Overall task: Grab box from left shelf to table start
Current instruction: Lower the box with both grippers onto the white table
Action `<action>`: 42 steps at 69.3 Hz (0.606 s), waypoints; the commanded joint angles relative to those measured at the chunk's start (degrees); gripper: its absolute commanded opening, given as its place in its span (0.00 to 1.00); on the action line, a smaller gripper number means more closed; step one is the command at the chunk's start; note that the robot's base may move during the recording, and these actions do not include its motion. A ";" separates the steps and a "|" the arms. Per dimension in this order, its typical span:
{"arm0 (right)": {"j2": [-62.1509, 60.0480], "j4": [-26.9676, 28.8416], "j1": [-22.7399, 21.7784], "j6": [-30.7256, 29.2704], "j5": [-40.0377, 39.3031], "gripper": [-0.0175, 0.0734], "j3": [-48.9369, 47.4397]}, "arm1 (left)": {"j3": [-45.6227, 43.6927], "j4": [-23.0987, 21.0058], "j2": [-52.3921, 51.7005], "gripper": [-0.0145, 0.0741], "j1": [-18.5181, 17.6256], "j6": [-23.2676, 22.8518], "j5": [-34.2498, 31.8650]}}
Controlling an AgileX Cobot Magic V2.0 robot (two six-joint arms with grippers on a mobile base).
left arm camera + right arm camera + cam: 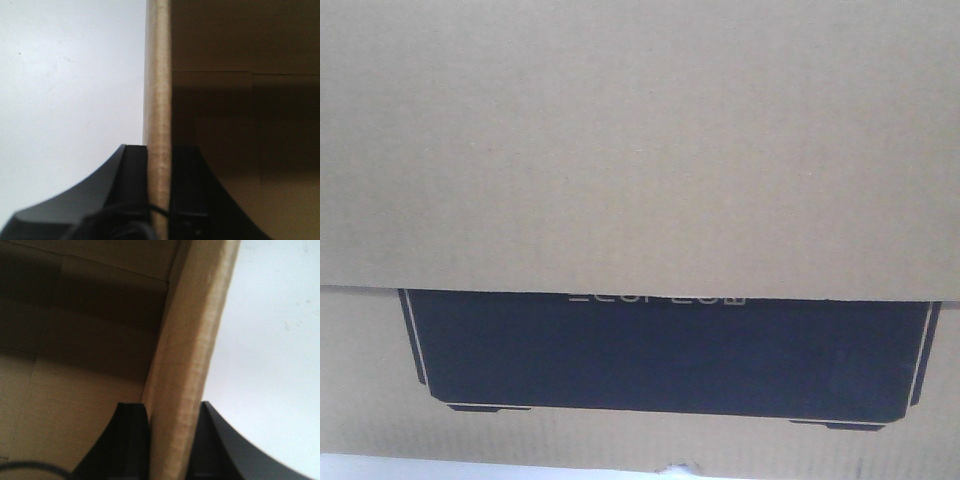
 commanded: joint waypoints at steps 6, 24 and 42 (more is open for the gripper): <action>-0.30 3.85 0.77 -0.36 -4.34 0.36 -1.65 | -0.86 -4.13 0.19 0.30 -1.09 -0.09 -4.74; -0.30 -1.56 0.77 -0.18 -2.13 0.86 -1.65 | -0.86 -4.44 0.19 0.69 -1.09 -0.09 -5.09; -0.41 -7.21 0.77 4.57 0.08 0.89 -2.79 | -1.34 -4.71 0.08 0.69 -1.09 -0.09 -4.97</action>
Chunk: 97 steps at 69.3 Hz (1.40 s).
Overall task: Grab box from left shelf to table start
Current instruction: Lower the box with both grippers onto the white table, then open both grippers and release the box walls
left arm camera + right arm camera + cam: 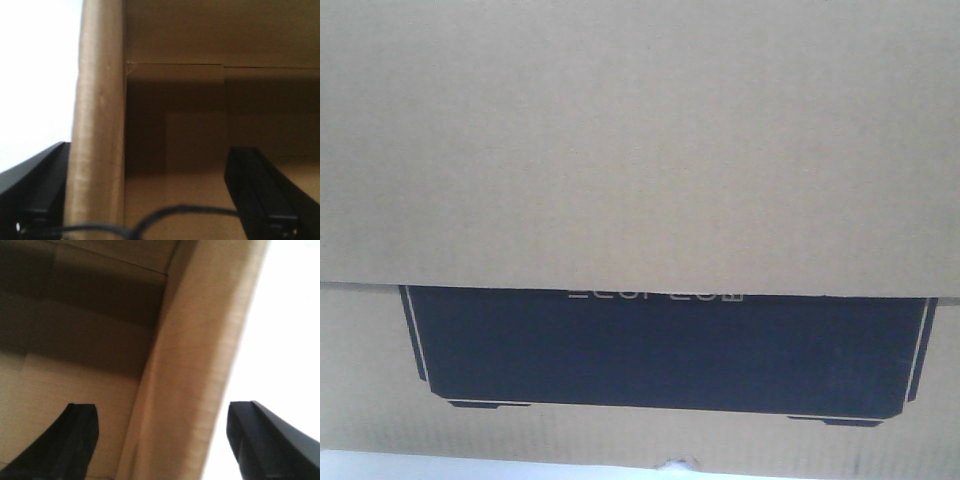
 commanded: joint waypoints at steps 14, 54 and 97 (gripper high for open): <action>-1.54 -2.04 -0.09 1.27 1.01 0.89 -6.85 | -7.79 0.00 -1.64 0.69 -0.54 -0.52 1.35; -14.79 -2.07 -0.09 1.27 4.03 0.51 -17.74 | -24.39 5.46 -10.40 0.43 -0.54 3.46 16.69; -47.55 -4.25 -0.09 1.27 -17.57 0.25 19.66 | 18.73 10.14 -45.06 0.06 -0.54 6.41 -15.44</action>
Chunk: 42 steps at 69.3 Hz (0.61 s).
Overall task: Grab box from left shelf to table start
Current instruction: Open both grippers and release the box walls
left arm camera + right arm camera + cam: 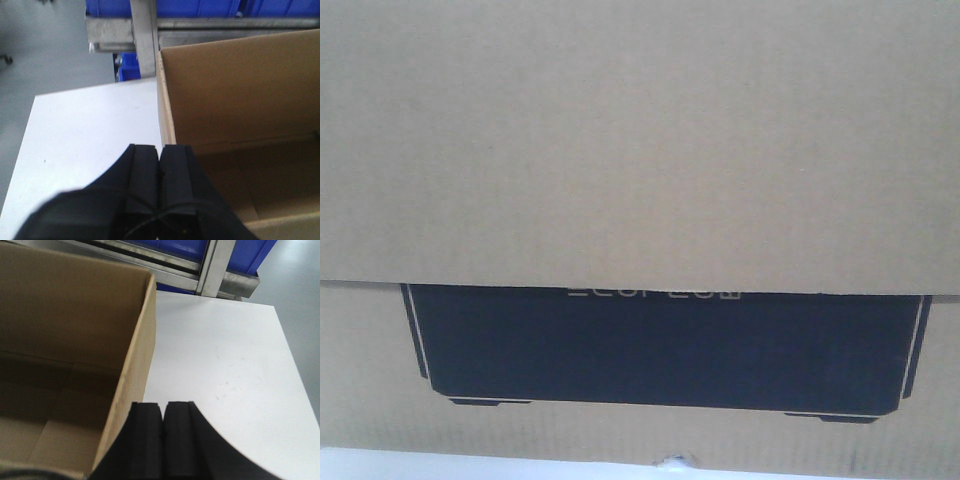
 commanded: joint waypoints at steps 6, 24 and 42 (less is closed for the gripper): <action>-8.47 -1.48 -0.09 -0.12 -10.89 0.25 9.50 | 11.49 0.58 -8.47 0.06 -0.54 0.16 -14.63; -22.59 -1.43 -0.09 -0.12 -20.79 0.25 23.90 | 29.86 0.35 -21.52 0.06 -0.54 0.16 -28.54; -26.17 -1.49 -0.09 -0.12 -23.97 0.25 27.71 | 35.72 0.21 -24.89 0.06 -0.54 0.16 -32.04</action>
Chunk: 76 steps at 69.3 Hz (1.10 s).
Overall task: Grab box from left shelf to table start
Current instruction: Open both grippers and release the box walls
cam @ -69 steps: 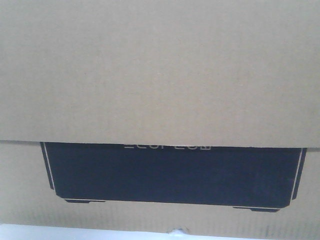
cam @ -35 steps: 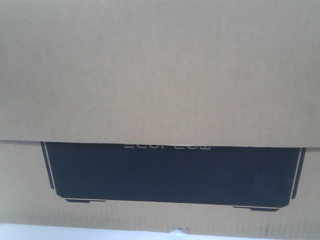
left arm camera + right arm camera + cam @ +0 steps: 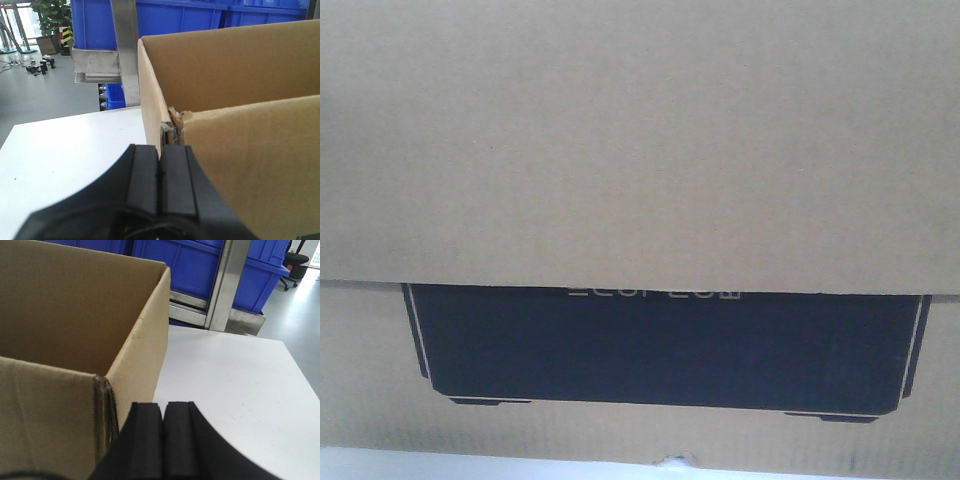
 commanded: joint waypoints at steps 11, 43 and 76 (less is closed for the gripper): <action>0.62 -1.33 -0.09 -0.12 -5.51 0.25 -1.32 | -0.92 0.21 0.43 0.06 -0.54 0.16 -5.88; 0.62 -1.33 -0.09 -0.12 -5.51 0.25 -1.32 | -0.66 -0.40 0.43 0.06 -0.54 0.16 -5.88; 0.62 -1.33 -0.09 -0.12 -5.51 0.25 -1.32 | 12.81 -16.50 -10.24 0.06 12.21 8.74 -7.28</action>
